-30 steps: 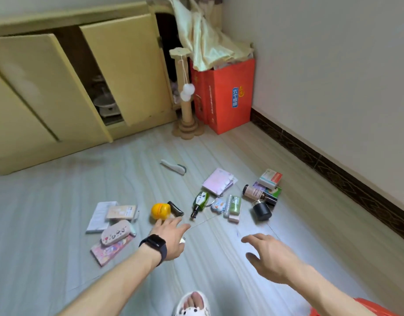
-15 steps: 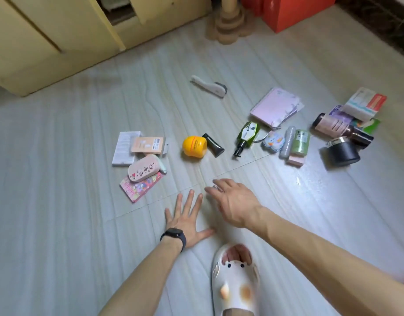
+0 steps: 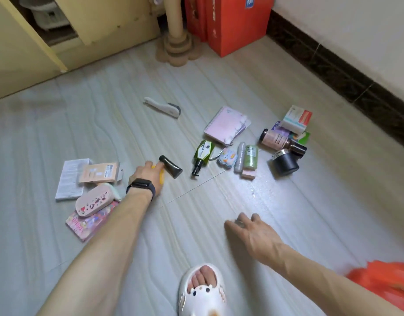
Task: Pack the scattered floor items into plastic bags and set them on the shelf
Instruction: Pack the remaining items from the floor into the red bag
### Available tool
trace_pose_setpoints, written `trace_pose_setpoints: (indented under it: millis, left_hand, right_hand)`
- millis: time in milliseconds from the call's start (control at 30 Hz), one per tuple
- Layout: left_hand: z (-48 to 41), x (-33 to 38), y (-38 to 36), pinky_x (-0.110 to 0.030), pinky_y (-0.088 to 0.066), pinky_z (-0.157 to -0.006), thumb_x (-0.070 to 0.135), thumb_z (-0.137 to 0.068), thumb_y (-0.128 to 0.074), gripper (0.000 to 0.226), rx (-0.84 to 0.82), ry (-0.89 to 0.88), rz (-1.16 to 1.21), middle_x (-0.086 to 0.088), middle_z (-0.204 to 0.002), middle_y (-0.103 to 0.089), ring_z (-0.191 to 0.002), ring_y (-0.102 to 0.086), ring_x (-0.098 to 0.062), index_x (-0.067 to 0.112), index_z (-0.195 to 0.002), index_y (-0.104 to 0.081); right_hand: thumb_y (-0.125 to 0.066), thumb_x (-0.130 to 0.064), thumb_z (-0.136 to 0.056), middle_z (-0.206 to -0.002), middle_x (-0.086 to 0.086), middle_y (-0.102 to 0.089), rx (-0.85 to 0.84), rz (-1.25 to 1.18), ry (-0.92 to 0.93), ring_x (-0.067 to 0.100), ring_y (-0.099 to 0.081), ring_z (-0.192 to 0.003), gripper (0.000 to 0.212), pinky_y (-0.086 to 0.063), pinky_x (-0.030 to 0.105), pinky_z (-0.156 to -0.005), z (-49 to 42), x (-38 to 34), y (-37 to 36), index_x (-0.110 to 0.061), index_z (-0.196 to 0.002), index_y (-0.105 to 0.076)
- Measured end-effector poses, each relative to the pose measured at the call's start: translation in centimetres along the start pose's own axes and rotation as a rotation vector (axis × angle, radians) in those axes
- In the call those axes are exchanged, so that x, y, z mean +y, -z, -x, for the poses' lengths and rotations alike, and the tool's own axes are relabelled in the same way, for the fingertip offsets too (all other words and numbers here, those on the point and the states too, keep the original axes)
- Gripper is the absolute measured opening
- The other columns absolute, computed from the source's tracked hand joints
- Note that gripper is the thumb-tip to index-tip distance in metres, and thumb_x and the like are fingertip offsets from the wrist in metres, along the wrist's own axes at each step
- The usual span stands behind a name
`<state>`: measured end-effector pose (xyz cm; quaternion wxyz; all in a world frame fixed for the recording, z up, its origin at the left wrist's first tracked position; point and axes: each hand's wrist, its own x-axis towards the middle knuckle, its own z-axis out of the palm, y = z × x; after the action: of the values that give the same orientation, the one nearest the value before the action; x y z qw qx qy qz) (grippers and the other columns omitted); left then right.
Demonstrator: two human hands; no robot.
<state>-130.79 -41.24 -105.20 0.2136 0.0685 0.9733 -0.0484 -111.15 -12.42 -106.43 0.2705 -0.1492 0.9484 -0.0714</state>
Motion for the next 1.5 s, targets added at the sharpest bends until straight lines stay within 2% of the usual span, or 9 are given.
trace_pose_setpoints:
  millis: [100,333,533,767,933,1067,1167,1367,1500]
  left_hand:
    - [4.5,3.2,-2.9,-0.044,-0.048,-0.09,0.03,-0.087,-0.059,0.059,-0.066,0.048,0.046,-0.01,-0.128,-0.037,-0.116,-0.046,-0.036,0.029,-0.139,-0.033]
    - [14.7,11.1,-2.7,-0.035,-0.047,-0.078,0.05,-0.072,-0.068,0.073,-0.152,-0.137,0.357,-0.005,-0.125,-0.052,-0.102,-0.06,-0.031,0.027,-0.129,-0.028]
    - [20.4,20.7,9.4,-0.037,-0.048,-0.072,0.054,-0.07,-0.063,0.072,0.035,-0.578,0.062,-0.002,-0.116,-0.054,-0.099,-0.06,-0.03,0.03,-0.129,-0.031]
    - [28.6,34.4,14.3,-0.033,-0.042,-0.063,0.059,-0.072,-0.061,0.067,0.086,-1.077,-0.299,-0.002,-0.109,-0.056,-0.096,-0.061,-0.031,0.029,-0.125,-0.033]
    - [31.7,44.3,9.9,-0.035,-0.04,-0.063,0.059,-0.072,-0.067,0.068,0.06,-1.203,-0.433,-0.008,-0.106,-0.057,-0.095,-0.061,-0.035,0.025,-0.123,-0.037]
    - [33.0,47.6,4.6,-0.035,-0.046,-0.07,0.053,-0.072,-0.065,0.065,-0.108,-1.047,-0.057,-0.009,-0.109,-0.06,-0.099,-0.062,-0.035,0.024,-0.124,-0.038]
    - [33.4,47.0,0.8,-0.033,-0.046,-0.073,0.055,-0.071,-0.062,0.068,-0.284,-0.888,0.22,-0.006,-0.112,-0.062,-0.103,-0.062,-0.031,0.036,-0.13,-0.034]
    - [32.6,44.5,-2.8,-0.043,-0.041,-0.095,0.058,-0.074,-0.06,0.069,-0.27,-0.803,0.144,-0.006,-0.113,-0.059,-0.108,-0.057,-0.031,0.026,-0.131,-0.035]
    - [32.2,45.1,-2.4,-0.046,-0.034,-0.104,0.058,-0.073,-0.06,0.075,-0.259,-0.795,0.119,-0.007,-0.112,-0.06,-0.11,-0.056,-0.03,0.025,-0.135,-0.034]
  right_hand:
    - [-0.041,-0.012,-0.093,-0.124,0.005,-0.046,-0.161,-0.157,-0.097,0.032,-0.055,-0.098,0.042,-0.05,0.039,-0.084,3.0,3.0,2.3,-0.026,-0.133,-0.043]
    - [-0.046,-0.029,-0.101,-0.126,-0.006,-0.052,0.186,-0.336,-0.191,0.02,-0.056,-0.111,0.045,-0.042,0.028,-0.09,14.3,6.4,7.2,-0.033,-0.145,-0.038]
    - [-0.07,-0.034,-0.09,-0.09,-0.011,-0.071,0.558,-1.03,-0.57,0.003,-0.062,-0.057,0.02,-0.052,0.02,-0.063,28.3,3.8,5.0,-0.031,-0.109,-0.063]
    - [-0.066,-0.049,-0.088,-0.069,0.001,-0.074,0.8,-1.511,-1.124,0.014,-0.056,-0.051,0.032,-0.042,0.028,-0.057,39.2,2.8,-6.1,-0.018,-0.093,-0.068]
    - [-0.057,-0.052,-0.092,-0.071,-0.003,-0.073,0.74,-1.378,-1.295,0.019,-0.064,-0.071,0.027,-0.053,0.037,-0.081,41.6,6.0,-9.5,-0.026,-0.09,-0.067]
    - [-0.051,-0.049,-0.097,-0.107,0.009,-0.072,0.661,-1.041,-1.247,0.034,-0.063,-0.108,0.03,-0.044,0.036,-0.082,41.5,10.2,-9.4,-0.026,-0.114,-0.06]
    - [-0.045,-0.041,-0.101,-0.116,0.01,-0.07,0.506,-0.842,-1.098,0.036,-0.061,-0.112,0.033,-0.043,0.038,-0.079,40.8,12.5,-10.5,-0.023,-0.128,-0.05]
    - [-0.046,-0.038,-0.099,-0.125,0.014,-0.065,0.045,-0.754,-1.013,0.035,-0.059,-0.118,0.04,-0.046,0.037,-0.091,40.5,12.5,-15.4,-0.019,-0.135,-0.046]
    - [-0.057,-0.028,-0.09,-0.115,0.007,-0.069,0.34,-0.96,-1.172,0.024,-0.068,-0.104,0.041,-0.05,0.037,-0.09,40.3,11.4,-16.5,-0.026,-0.13,-0.046]
